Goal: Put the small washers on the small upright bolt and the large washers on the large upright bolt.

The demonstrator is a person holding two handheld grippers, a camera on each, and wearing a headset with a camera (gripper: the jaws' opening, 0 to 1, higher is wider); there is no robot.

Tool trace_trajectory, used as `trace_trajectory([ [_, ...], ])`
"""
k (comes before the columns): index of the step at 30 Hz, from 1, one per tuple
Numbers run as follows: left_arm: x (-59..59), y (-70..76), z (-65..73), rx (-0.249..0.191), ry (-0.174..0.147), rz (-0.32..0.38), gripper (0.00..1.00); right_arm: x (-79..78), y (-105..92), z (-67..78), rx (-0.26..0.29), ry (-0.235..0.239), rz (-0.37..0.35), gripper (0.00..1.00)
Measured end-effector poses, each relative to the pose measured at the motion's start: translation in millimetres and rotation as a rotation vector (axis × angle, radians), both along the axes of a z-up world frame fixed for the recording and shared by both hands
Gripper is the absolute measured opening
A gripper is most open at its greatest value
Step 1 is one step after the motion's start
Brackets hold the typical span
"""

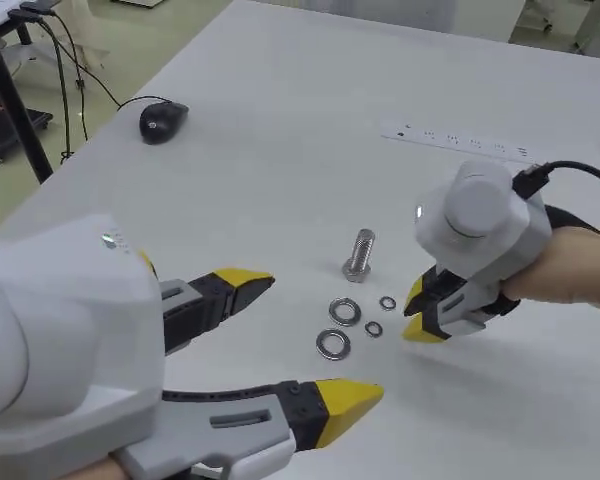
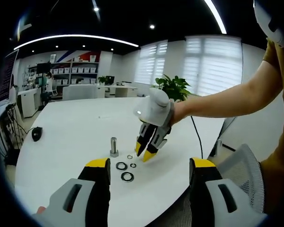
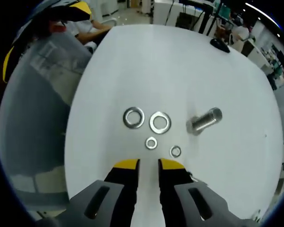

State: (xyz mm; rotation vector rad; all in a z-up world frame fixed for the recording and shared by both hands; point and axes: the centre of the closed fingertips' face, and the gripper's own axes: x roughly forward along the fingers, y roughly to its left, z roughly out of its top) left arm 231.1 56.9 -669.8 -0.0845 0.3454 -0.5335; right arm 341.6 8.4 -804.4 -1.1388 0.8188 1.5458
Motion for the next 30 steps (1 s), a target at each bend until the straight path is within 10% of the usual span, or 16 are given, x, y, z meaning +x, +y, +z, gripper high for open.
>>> trace_trajectory([
  [30,3.3,7.7,1.0,0.002,0.000,0.016,0.67,2.3,17.1,-18.9,-0.040,0.002,0.055,0.15],
])
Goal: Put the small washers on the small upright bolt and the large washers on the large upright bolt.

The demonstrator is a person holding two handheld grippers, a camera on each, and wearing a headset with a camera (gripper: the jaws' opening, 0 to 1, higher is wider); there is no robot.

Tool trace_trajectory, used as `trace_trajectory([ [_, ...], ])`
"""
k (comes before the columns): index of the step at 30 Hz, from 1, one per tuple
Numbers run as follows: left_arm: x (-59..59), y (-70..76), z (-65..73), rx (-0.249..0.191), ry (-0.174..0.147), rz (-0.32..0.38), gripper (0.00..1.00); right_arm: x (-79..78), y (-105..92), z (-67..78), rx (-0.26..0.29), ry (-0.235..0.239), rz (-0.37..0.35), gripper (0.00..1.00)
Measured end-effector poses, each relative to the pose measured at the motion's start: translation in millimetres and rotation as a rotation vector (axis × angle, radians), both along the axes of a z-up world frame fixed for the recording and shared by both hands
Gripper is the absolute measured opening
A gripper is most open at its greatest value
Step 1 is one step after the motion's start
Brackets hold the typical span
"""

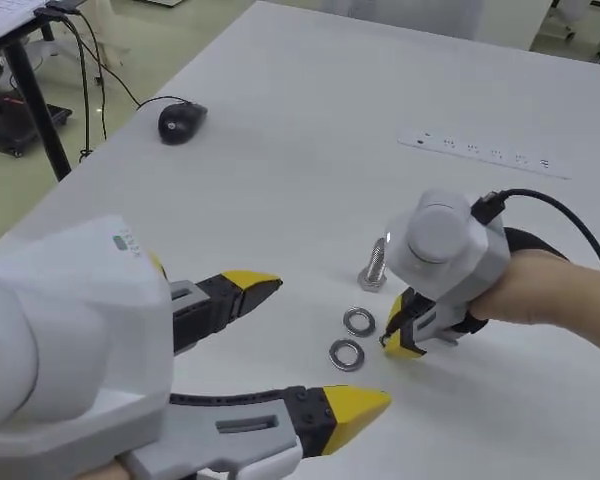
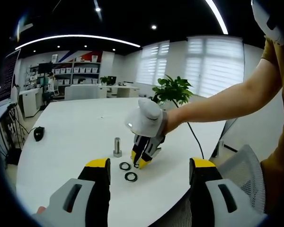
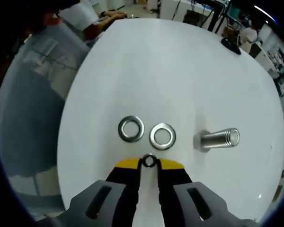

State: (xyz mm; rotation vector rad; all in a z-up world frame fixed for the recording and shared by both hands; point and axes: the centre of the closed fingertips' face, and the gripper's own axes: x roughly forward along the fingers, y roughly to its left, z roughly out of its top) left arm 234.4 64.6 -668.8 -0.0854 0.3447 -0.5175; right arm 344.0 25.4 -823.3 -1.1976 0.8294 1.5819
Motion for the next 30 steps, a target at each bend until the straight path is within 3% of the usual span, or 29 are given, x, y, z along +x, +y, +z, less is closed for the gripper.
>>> trace_trajectory([
  [8,-3.0,-0.5,-1.5,0.005,0.006,0.000,0.67,-1.2,0.7,-0.4,-0.007,-0.012,0.028,0.14],
  [15,-3.2,-1.7,0.6,0.004,0.000,-0.001,0.67,-0.3,0.0,0.6,0.006,0.001,-0.013,0.12],
  [17,-3.8,-2.2,0.9,0.004,0.000,-0.003,0.67,1.6,-3.5,0.9,-0.008,-0.014,-0.010,0.12],
  [21,-4.7,-2.4,0.9,0.005,0.000,-0.003,0.67,0.8,-11.5,9.7,0.005,0.005,-0.029,0.12],
  [30,-2.7,-10.0,1.5,0.009,-0.004,-0.028,0.67,12.2,-43.3,31.5,0.005,-0.012,-0.091,0.12],
])
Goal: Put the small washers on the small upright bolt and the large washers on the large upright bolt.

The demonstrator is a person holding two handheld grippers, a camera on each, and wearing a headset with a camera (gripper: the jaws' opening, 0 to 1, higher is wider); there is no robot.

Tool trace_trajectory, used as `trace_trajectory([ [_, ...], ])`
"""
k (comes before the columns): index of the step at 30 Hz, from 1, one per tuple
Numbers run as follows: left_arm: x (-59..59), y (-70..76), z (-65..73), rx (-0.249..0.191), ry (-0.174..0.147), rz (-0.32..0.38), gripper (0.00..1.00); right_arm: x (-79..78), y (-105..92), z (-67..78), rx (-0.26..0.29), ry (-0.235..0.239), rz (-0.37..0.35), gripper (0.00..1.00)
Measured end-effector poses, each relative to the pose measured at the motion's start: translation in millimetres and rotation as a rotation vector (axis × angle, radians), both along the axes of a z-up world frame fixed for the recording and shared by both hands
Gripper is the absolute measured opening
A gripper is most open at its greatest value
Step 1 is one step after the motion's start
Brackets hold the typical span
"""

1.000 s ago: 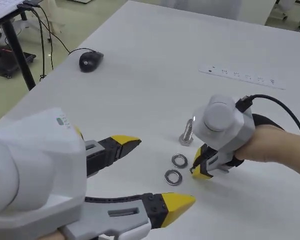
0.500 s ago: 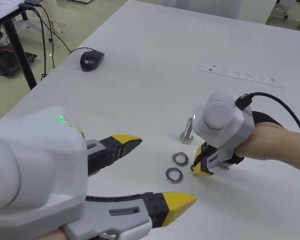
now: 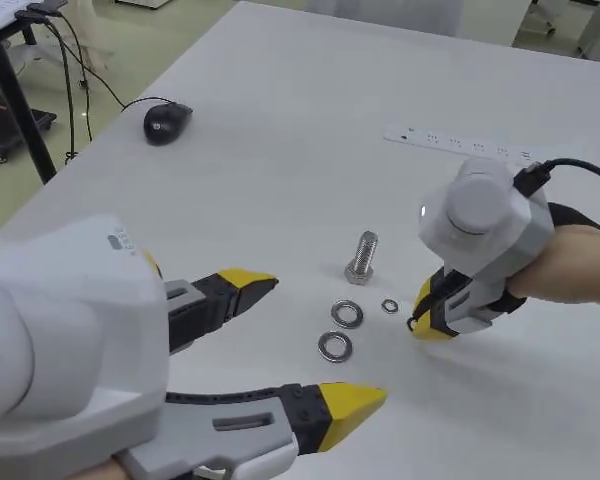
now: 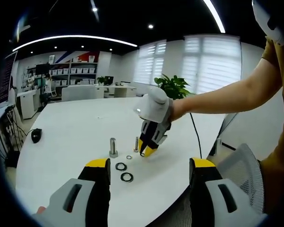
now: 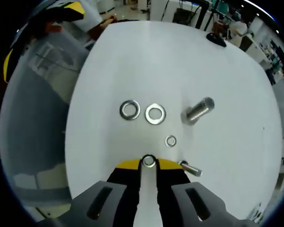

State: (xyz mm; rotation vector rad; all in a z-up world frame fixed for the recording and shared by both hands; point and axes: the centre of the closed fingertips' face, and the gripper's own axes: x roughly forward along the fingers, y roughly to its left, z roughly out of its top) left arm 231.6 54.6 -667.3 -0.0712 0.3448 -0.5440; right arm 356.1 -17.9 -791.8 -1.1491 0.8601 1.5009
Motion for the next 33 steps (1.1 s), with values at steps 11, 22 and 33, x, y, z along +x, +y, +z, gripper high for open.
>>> trace_trajectory([
  [11,1.2,-5.7,1.5,0.008,-0.005,-0.022,0.67,18.7,-22.5,21.1,0.007,-0.042,-0.053,0.12],
  [22,0.5,-5.1,0.7,0.005,-0.002,-0.015,0.67,44.9,-16.0,44.8,0.021,-0.102,-0.057,0.12],
  [33,2.6,-3.5,-1.9,-0.001,0.005,-0.003,0.67,49.7,-0.5,37.7,0.002,-0.106,-0.008,0.12],
])
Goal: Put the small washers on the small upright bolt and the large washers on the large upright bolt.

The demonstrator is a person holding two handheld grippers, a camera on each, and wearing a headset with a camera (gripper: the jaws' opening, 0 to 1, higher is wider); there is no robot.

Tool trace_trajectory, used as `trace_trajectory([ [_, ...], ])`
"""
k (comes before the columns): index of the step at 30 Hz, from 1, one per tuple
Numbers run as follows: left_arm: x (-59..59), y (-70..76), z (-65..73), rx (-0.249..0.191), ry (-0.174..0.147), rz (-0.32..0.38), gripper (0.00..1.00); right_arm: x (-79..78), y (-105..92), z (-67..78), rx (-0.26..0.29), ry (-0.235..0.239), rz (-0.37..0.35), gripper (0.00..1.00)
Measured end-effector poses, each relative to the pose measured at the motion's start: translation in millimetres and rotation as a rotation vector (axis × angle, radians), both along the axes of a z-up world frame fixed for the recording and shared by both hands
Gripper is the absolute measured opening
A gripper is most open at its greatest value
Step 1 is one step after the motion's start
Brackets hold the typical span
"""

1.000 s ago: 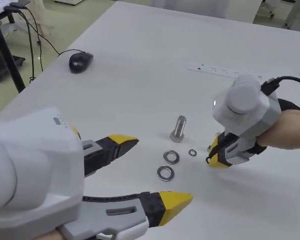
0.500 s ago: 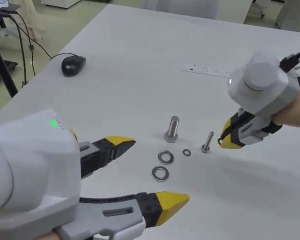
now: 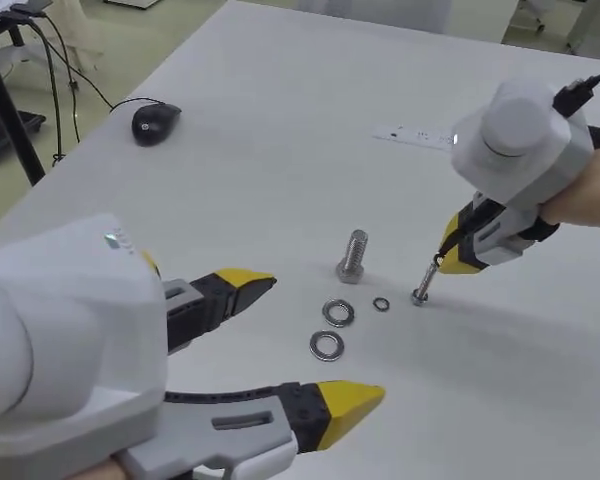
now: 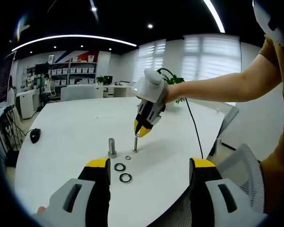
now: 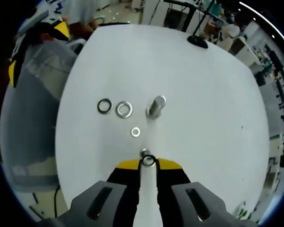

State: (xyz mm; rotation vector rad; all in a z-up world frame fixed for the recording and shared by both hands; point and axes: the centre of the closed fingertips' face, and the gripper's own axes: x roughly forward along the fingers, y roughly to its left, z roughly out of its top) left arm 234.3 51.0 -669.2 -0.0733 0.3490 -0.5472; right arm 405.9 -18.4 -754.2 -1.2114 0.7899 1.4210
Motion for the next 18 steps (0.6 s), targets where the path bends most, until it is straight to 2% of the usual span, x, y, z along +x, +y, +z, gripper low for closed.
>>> trace_trajectory([
  [18,3.0,4.2,-4.7,-0.010,0.015,0.014,0.67,4.0,1.6,-17.8,-0.044,0.011,0.024,0.12],
])
